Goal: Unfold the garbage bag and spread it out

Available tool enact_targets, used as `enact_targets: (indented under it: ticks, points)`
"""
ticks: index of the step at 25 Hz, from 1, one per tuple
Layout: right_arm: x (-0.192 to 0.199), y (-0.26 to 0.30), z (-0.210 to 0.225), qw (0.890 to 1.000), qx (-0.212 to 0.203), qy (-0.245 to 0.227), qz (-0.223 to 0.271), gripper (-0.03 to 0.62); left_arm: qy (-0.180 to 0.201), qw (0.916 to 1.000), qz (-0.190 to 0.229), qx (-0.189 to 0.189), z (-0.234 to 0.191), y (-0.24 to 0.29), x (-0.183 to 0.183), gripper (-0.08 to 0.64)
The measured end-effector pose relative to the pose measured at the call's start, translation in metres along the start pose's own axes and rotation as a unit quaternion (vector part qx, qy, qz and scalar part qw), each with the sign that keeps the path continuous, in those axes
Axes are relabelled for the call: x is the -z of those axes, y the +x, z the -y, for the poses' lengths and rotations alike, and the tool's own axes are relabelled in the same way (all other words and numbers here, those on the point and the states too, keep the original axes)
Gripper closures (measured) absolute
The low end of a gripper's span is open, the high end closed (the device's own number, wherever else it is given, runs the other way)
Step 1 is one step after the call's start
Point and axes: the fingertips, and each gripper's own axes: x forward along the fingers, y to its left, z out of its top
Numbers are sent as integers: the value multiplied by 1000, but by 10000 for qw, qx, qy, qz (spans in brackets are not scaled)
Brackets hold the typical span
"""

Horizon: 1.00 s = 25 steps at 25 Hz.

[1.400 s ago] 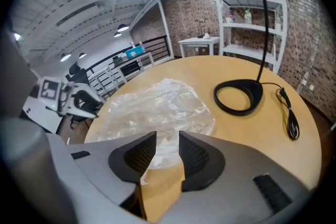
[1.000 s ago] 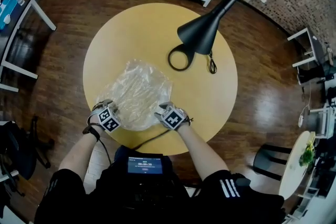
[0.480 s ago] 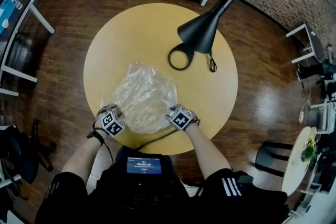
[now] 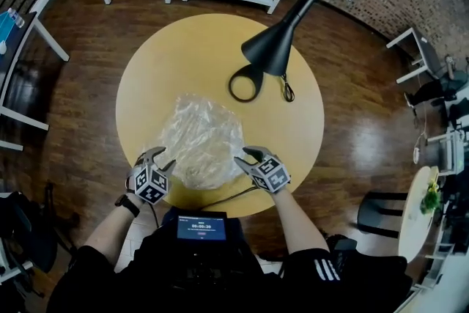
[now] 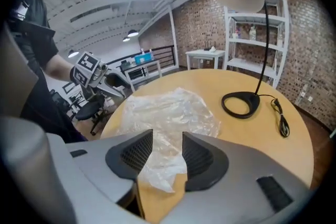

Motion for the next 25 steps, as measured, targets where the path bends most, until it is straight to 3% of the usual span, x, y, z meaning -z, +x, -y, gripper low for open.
enact_targets:
  ticks: [6,14,18,25]
  points:
    - [-24,-47,-20,9907,406,703,1091,385,-13,9995,301,123,0,-32,-4,350]
    - [-17,-91,-68,9732,322,1342,1839,413,-378,9986,364,33,36,-65,15,350]
    - [-5,-108,-94,9615,202,1599,2228,414,-539,9978,382,-35,73,-82,27,350]
    - [39,-144,-151,9553,-44,1658,2446,419,-693,9962,512,-116,158,-122,34,350]
